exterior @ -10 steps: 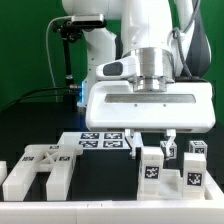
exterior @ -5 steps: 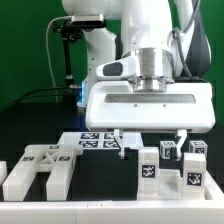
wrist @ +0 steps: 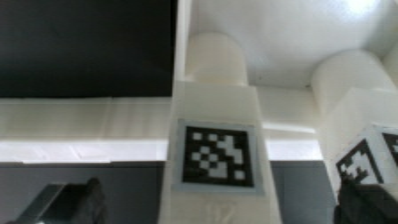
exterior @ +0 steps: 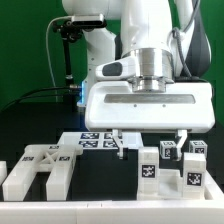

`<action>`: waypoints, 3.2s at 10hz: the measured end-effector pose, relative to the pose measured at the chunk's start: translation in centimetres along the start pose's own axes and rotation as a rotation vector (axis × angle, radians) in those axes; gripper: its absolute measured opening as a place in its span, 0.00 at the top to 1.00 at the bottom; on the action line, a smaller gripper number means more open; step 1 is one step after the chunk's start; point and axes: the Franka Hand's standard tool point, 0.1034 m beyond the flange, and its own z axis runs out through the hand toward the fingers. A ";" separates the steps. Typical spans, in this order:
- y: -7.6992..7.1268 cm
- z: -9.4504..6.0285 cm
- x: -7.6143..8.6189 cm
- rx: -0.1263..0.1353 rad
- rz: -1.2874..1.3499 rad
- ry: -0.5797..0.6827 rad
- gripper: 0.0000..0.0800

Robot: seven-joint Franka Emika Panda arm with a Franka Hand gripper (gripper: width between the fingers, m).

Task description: Assemble chair

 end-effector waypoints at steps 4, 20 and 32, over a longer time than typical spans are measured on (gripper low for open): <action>0.1 0.5 1.8 0.035 0.055 -0.196 0.19; 0.4 1.4 1.7 -0.145 1.243 -0.400 0.64; -0.7 1.6 0.7 0.017 0.548 -0.420 0.19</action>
Offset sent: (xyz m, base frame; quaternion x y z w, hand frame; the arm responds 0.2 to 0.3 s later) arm 0.0240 -0.0025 0.0039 0.0154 -0.0969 0.0510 0.9939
